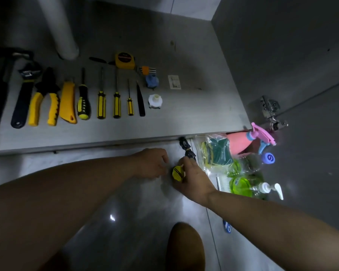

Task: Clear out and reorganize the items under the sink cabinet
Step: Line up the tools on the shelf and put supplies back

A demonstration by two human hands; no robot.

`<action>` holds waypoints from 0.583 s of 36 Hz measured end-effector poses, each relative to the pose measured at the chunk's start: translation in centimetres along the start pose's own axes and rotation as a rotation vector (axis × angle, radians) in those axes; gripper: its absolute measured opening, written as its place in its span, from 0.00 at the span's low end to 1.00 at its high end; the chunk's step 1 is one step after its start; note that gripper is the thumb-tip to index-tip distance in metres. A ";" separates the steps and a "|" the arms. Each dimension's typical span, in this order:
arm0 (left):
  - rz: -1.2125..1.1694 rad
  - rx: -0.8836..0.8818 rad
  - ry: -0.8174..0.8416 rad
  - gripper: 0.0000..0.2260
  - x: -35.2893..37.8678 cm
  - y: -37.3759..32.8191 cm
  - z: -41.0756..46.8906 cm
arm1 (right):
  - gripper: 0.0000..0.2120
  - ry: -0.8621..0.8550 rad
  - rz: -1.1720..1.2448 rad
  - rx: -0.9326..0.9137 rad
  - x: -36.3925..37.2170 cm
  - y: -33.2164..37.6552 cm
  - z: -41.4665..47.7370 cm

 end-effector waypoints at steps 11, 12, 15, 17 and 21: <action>0.034 0.202 -0.202 0.09 -4.7 -3.2 -1.3 | 0.21 -0.463 0.129 -0.215 -11.5 6.5 5.2; 0.038 0.210 -0.211 0.09 -5.1 -3.3 -1.4 | 0.22 -0.477 0.129 -0.202 -12.0 6.8 6.0; 0.052 0.252 -0.310 0.09 -6.7 -3.8 -1.9 | 0.23 -0.480 0.120 -0.150 -12.8 7.4 8.5; 0.085 0.295 -0.385 0.08 -7.6 -4.0 -2.3 | 0.24 -0.470 0.100 -0.111 -12.9 7.6 9.8; 0.233 0.385 -0.530 0.07 -9.0 -4.3 -3.5 | 0.25 -0.456 0.042 -0.075 -12.3 7.9 11.4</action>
Point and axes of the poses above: each hand's wrist, its own z-axis towards the middle knuckle, its own x-axis out of the palm, y = z × x, the point moved 9 cm from there along z, towards the middle knuckle, and after that the axes turned 5 degrees about -y, right-handed, at the moved point
